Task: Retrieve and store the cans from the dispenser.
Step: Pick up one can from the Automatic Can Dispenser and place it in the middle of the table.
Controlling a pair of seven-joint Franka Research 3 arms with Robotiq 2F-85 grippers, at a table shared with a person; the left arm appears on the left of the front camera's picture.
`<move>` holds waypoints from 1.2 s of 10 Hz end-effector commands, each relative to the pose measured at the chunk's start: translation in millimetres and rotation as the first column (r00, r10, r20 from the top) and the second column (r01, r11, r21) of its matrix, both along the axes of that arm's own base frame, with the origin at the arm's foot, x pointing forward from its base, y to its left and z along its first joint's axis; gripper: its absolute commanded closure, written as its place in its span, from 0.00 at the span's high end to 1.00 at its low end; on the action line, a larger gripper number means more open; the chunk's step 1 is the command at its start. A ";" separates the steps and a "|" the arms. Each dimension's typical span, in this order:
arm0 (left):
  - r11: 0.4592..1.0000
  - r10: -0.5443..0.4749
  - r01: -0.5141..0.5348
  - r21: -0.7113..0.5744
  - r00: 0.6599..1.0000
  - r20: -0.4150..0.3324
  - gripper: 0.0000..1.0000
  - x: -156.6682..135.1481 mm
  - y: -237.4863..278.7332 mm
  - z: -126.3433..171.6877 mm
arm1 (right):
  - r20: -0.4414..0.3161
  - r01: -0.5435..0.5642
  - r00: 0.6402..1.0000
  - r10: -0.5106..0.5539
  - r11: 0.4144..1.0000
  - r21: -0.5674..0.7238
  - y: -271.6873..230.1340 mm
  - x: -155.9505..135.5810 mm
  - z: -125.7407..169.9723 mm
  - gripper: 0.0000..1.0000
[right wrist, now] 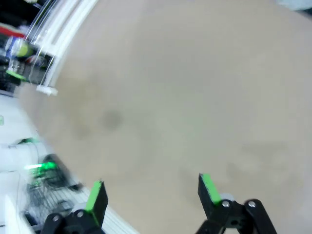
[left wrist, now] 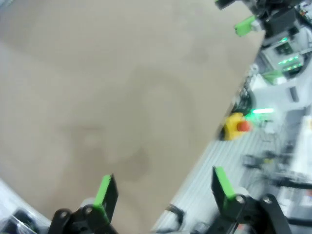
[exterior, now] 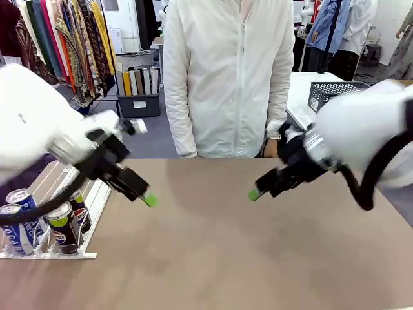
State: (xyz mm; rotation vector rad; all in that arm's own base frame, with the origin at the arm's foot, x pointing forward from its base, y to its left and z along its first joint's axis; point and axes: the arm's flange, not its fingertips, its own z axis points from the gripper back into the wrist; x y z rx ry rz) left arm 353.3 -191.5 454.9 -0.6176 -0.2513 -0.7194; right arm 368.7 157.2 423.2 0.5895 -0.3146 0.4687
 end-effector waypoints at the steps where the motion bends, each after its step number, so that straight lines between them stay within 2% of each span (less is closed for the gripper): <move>1: 0.988 0.081 -0.102 -0.115 0.981 -0.177 1.00 3.3 63.4 52.4 | -0.131 0.022 0.991 0.018 0.955 0.295 -65.1 -15.1 45.8 1.00; 2: 0.976 0.119 -0.154 -0.155 0.970 -0.212 1.00 -3.5 98.8 73.6 | -0.145 0.006 0.988 0.057 0.916 0.401 -98.7 -35.4 66.9 1.00; 3: 0.950 0.114 -0.190 -0.248 0.949 -0.293 1.00 -14.4 150.5 92.8 | -0.138 0.042 0.990 0.032 0.864 0.502 -141.3 -57.3 83.1 1.00; 4: 0.899 0.148 -0.279 -0.338 0.919 -0.364 1.00 -22.2 213.0 100.0 | -0.151 0.139 0.987 -0.059 0.789 0.598 -195.8 -72.6 86.8 1.00; 5: 0.827 0.182 -0.364 -0.429 0.895 -0.407 1.00 -30.7 264.4 94.9 | -0.176 0.203 0.978 -0.113 0.727 0.656 -239.1 -82.5 79.9 1.00; 6: 0.732 0.214 -0.434 -0.525 0.878 -0.428 1.00 -46.9 313.5 88.9 | -0.214 0.271 0.962 -0.168 0.661 0.700 -275.6 -90.5 68.1 1.00; 7: 0.627 0.273 -0.509 -0.590 0.853 -0.445 1.00 -63.3 358.0 78.7 | -0.243 0.321 0.947 -0.210 0.589 0.742 -309.4 -98.4 56.0 1.00; 9: 0.420 0.303 -0.585 -0.694 0.811 -0.500 1.00 -92.9 440.5 45.1 | -0.298 0.418 0.901 -0.314 0.449 0.790 -360.3 -115.2 28.6 1.00; 10: 0.363 0.332 -0.604 -0.710 0.796 -0.507 1.00 -105.0 459.0 34.4 | -0.315 0.440 0.887 -0.338 0.409 0.800 -369.7 -117.5 20.3 1.00; 11: 0.330 0.363 -0.627 -0.705 0.774 -0.519 1.00 -112.7 471.2 22.1 | -0.316 0.469 0.864 -0.392 0.399 0.788 -371.8 -117.5 13.8 1.00; 12: 0.328 0.493 -0.732 -0.597 0.672 -0.553 1.00 -106.5 467.9 16.3 | -0.322 0.599 0.774 -0.545 0.466 0.651 -354.3 -107.8 13.7 1.00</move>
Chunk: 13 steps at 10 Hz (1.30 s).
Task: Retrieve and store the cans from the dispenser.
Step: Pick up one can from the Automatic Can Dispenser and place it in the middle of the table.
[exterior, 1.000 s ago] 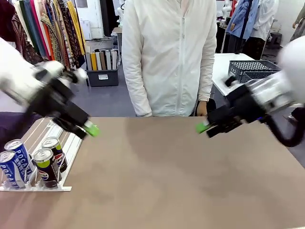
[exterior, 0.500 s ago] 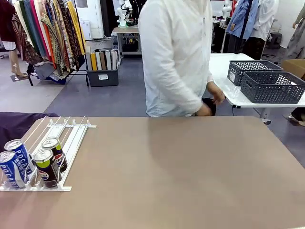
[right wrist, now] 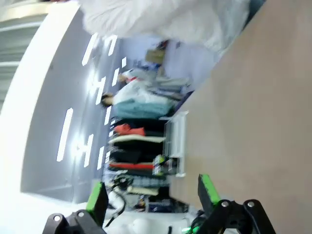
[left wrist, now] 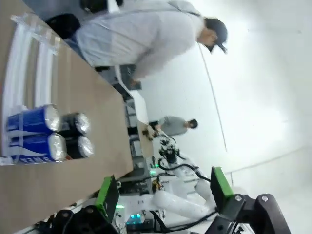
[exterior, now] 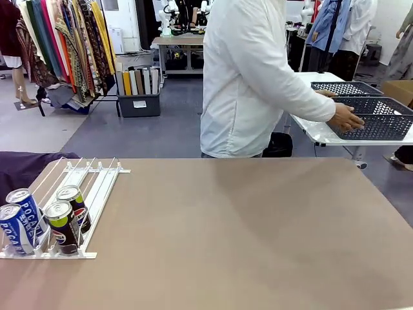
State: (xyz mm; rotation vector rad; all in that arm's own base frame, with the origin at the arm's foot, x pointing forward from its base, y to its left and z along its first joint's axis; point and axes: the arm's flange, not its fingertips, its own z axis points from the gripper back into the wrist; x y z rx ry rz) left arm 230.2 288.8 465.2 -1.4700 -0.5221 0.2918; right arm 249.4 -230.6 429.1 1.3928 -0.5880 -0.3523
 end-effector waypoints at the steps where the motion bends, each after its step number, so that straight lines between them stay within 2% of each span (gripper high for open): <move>1: 0.998 -0.052 0.053 -0.018 0.998 0.029 1.00 -1.2 -10.0 11.5 | 0.028 -0.056 0.998 0.054 0.997 0.054 4.2 -8.8 4.3 1.00; 6: 0.998 -0.052 0.053 -0.018 0.998 0.029 1.00 -1.2 -10.0 11.5 | 0.028 -0.056 0.998 0.054 0.997 0.054 4.2 -8.8 4.3 1.00; 7: 0.998 -0.059 0.059 -0.008 0.998 0.007 1.00 0.8 -12.4 8.7 | 0.028 -0.056 0.998 0.054 0.997 0.054 4.2 -8.8 4.3 1.00; 8: 0.978 -0.145 0.153 0.144 0.987 -0.065 1.00 11.3 -30.2 25.8 | 0.028 -0.056 0.998 0.054 0.997 0.054 4.2 -8.8 4.3 1.00; 9: 0.915 -0.246 0.282 0.289 0.957 -0.153 1.00 18.9 -64.1 44.8 | 0.028 -0.056 0.998 0.054 0.997 0.054 4.2 -8.8 4.3 1.00; 10: 0.828 -0.338 0.403 0.390 0.913 -0.228 1.00 29.9 -97.1 55.1 | 0.028 -0.056 0.998 0.054 0.997 0.054 4.2 -8.8 4.3 1.00; 11: 0.714 -0.393 0.514 0.475 0.856 -0.336 1.00 42.0 -131.7 57.3 | 0.028 -0.056 0.998 0.054 0.997 0.054 4.2 -8.8 4.3 1.00; 12: 0.606 -0.379 0.568 0.556 0.822 -0.426 1.00 51.1 -166.7 56.8 | 0.028 -0.056 0.998 0.054 0.997 0.054 4.2 -8.8 4.3 1.00; 13: 0.498 -0.373 0.611 0.615 0.792 -0.484 1.00 55.3 -199.7 57.6 | 0.028 -0.056 0.998 0.054 0.997 0.054 4.2 -8.8 4.3 1.00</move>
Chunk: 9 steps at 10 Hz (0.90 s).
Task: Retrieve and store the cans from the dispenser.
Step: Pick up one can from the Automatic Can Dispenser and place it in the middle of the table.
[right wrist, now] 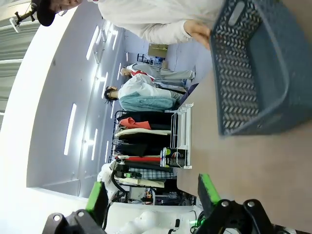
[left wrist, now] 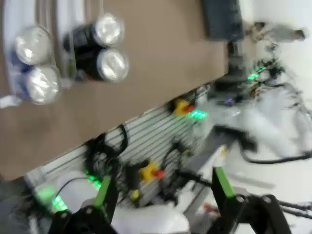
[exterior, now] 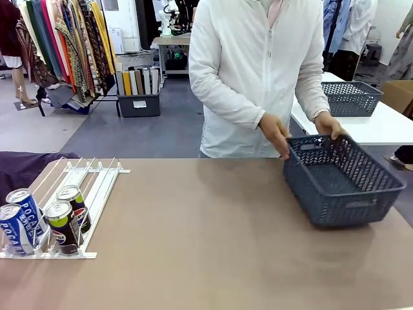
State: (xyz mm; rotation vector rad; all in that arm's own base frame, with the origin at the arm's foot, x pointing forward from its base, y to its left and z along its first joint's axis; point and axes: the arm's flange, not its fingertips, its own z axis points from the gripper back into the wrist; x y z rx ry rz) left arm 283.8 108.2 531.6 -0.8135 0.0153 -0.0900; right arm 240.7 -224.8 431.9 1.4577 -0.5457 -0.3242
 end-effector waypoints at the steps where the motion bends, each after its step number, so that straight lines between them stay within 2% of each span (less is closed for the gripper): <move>1: 0.949 -0.131 0.133 0.284 0.991 -0.027 1.00 2.6 -56.1 -12.2 | 0.023 0.000 1.000 0.000 1.000 0.002 -1.5 -0.1 1.4 1.00; 2: 0.917 -0.146 0.144 0.371 0.989 -0.024 1.00 1.4 -82.5 -15.4 | 0.023 0.000 1.000 0.000 1.000 0.002 -1.5 -0.1 1.4 1.00; 3: 0.892 -0.100 0.089 0.443 0.995 0.000 1.00 1.2 -105.2 -20.3 | 0.023 0.000 1.000 0.000 1.000 0.002 -1.5 -0.1 1.4 1.00; 4: 0.864 -0.040 0.014 0.504 0.998 0.041 1.00 2.9 -126.3 -29.5 | 0.023 0.000 1.000 0.000 1.000 0.002 -1.5 -0.1 1.4 1.00; 5: 0.809 0.052 -0.103 0.579 0.993 0.104 1.00 6.3 -145.6 -41.8 | 0.023 0.000 1.000 0.000 1.000 0.002 -1.5 -0.1 1.4 1.00; 6: 0.787 0.078 -0.135 0.602 0.990 0.120 1.00 12.0 -156.3 -49.3 | 0.023 0.000 1.000 0.000 1.000 0.002 -1.5 -0.1 1.4 1.00; 7: 0.732 0.170 -0.216 0.646 0.976 0.134 1.00 18.3 -157.3 -54.6 | 0.023 0.000 1.000 0.000 1.000 0.002 -1.5 -0.1 1.4 1.00; 8: 0.836 -0.006 -0.055 0.545 0.994 0.108 1.00 10.1 -149.5 -33.2 | 0.023 0.000 1.000 0.000 1.000 0.002 -1.5 -0.1 1.4 1.00; 9: 0.836 -0.006 -0.055 0.545 0.994 0.108 1.00 10.1 -149.5 -33.2 | 0.023 0.000 1.000 0.000 1.000 0.002 -1.5 -0.1 1.4 1.00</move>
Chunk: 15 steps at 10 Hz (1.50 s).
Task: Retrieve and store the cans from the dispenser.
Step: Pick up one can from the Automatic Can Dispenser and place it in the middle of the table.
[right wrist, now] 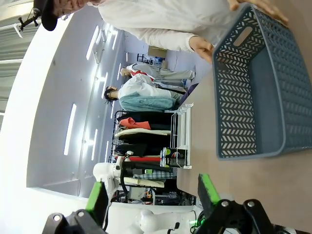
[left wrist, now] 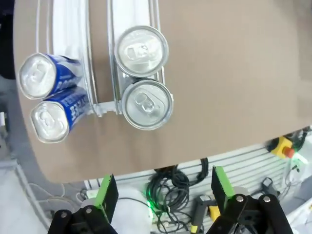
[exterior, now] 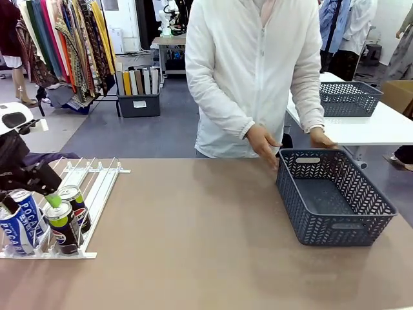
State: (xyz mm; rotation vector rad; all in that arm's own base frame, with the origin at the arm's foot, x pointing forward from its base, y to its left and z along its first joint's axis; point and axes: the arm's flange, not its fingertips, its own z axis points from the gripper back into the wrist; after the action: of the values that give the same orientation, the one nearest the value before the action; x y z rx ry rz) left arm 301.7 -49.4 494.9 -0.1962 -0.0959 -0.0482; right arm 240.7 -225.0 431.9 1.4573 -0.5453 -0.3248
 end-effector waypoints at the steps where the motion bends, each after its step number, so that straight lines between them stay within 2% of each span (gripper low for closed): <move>1: 0.998 -0.054 0.053 -0.030 0.998 -0.023 1.00 -7.8 8.1 3.4 | 0.024 0.000 1.000 0.000 1.000 0.002 -1.4 -0.1 1.4 1.00; 4: 0.999 -0.034 0.033 -0.039 0.999 -0.021 1.00 -5.0 2.3 1.1 | 0.024 0.000 1.000 0.000 1.000 0.002 -1.4 -0.1 1.4 1.00; 5: 1.000 -0.023 0.022 -0.016 0.999 -0.033 1.00 5.2 -2.8 -16.0 | 0.024 0.000 1.000 0.000 1.000 0.002 -1.4 -0.1 1.4 1.00; 7: 0.994 0.099 -0.095 0.052 0.991 -0.092 1.00 23.7 -5.0 -39.3 | 0.024 0.000 1.000 0.000 1.000 0.002 -1.4 -0.1 1.4 1.00; 9: 0.990 0.125 -0.120 0.075 0.990 -0.065 1.00 38.6 -6.7 -56.1 | 0.024 0.000 1.000 0.000 1.000 0.002 -1.4 -0.1 1.4 1.00; 10: 0.991 0.077 -0.075 0.108 0.997 -0.016 1.00 43.9 -7.4 -62.1 | 0.024 0.000 1.000 0.000 1.000 0.002 -1.4 -0.1 1.4 1.00; 12: 0.993 0.055 -0.051 0.107 0.998 -0.035 1.00 52.8 -8.8 -78.2 | 0.024 0.000 1.000 0.000 1.000 0.002 -1.4 -0.1 1.4 1.00; 15: 0.990 0.069 -0.065 0.126 0.997 -0.030 1.00 57.1 -15.2 -83.6 | 0.024 0.000 1.000 0.000 1.000 0.002 -1.4 -0.1 1.4 1.00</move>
State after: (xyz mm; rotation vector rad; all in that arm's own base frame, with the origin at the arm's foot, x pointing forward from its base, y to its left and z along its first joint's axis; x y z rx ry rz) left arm 364.7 -60.3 415.6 -0.0968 -0.0513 0.0010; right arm 240.6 -225.1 431.9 1.4572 -0.5454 -0.3251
